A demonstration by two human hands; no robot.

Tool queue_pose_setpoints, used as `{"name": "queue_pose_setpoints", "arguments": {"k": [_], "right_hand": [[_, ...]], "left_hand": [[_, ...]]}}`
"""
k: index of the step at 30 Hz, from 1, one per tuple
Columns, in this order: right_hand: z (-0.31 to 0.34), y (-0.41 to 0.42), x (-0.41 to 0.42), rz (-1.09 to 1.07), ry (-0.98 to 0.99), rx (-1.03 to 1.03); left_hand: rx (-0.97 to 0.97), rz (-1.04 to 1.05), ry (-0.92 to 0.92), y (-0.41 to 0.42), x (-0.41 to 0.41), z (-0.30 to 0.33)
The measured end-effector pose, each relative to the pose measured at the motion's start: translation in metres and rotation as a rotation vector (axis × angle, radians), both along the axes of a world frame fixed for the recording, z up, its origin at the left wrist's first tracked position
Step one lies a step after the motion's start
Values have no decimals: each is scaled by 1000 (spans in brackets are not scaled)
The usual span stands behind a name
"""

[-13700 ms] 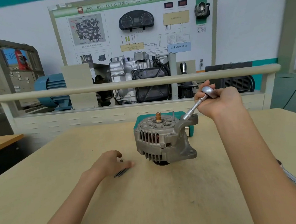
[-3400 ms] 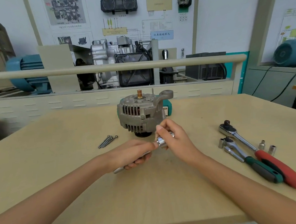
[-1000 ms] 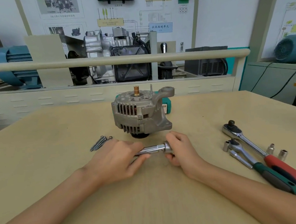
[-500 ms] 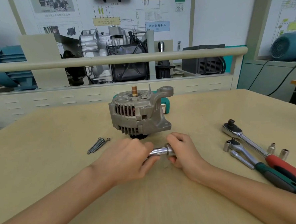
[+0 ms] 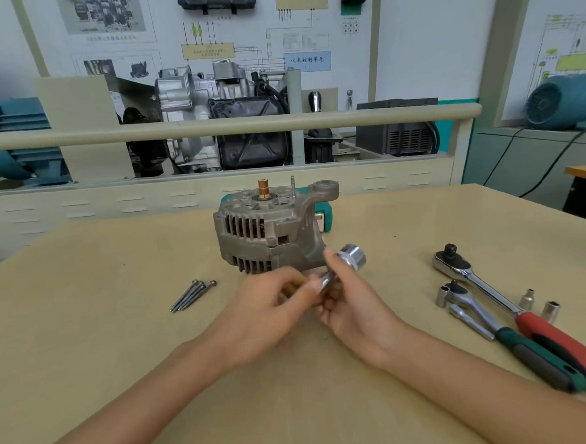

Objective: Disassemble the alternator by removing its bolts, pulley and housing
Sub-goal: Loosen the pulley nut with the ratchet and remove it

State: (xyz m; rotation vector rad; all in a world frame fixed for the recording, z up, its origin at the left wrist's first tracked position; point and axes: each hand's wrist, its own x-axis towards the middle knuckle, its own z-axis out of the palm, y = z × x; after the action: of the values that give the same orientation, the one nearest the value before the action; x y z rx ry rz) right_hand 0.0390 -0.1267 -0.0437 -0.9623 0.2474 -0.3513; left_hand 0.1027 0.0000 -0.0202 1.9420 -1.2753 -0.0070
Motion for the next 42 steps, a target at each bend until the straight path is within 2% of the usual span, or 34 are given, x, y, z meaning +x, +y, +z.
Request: {"name": "queue_pose_setpoints", "arguments": {"k": [1, 3, 5, 6, 8, 10, 12, 14, 22, 25, 28, 29, 33, 38, 42], "right_hand": [[1, -2, 0, -55, 12, 61], [7, -12, 2, -160, 40, 248], [16, -25, 1, -199, 68, 326], [19, -31, 3, -203, 87, 319], [18, -38, 9, -200, 158, 249], [12, -39, 15, -196, 243, 141], [8, -39, 22, -192, 285, 27], [8, -41, 31, -201, 255, -36], [6, -66, 47, -182, 222, 4], [4, -71, 48, -119, 216, 97], [3, -68, 51, -49, 223, 109], [3, -66, 53, -46, 235, 94], [1, -60, 61, -125, 211, 125], [6, -59, 63, -170, 206, 119], [8, -56, 52, -200, 259, 57]], "left_hand": [[-116, 50, -10, 3, 4, 2], [-384, 239, -158, 8, 25, 12], [-486, 463, -177, 9, 56, 25], [-466, 536, -63, 7, 74, 31], [-373, 581, 294, -2, 103, 36], [-300, 446, 611, -14, 113, 30], [-356, 233, 879, -23, 114, 19], [-455, 195, 1000, -27, 109, 15], [-458, 374, 792, -20, 94, 5], [-429, 438, 732, -18, 95, -2], [-419, 570, 549, -21, 100, -3], [-433, 567, 541, -23, 100, -1], [-521, 141, 803, -30, 91, -1], [-595, 114, 867, -34, 85, 1], [-557, 66, 819, -26, 75, 2]]}}
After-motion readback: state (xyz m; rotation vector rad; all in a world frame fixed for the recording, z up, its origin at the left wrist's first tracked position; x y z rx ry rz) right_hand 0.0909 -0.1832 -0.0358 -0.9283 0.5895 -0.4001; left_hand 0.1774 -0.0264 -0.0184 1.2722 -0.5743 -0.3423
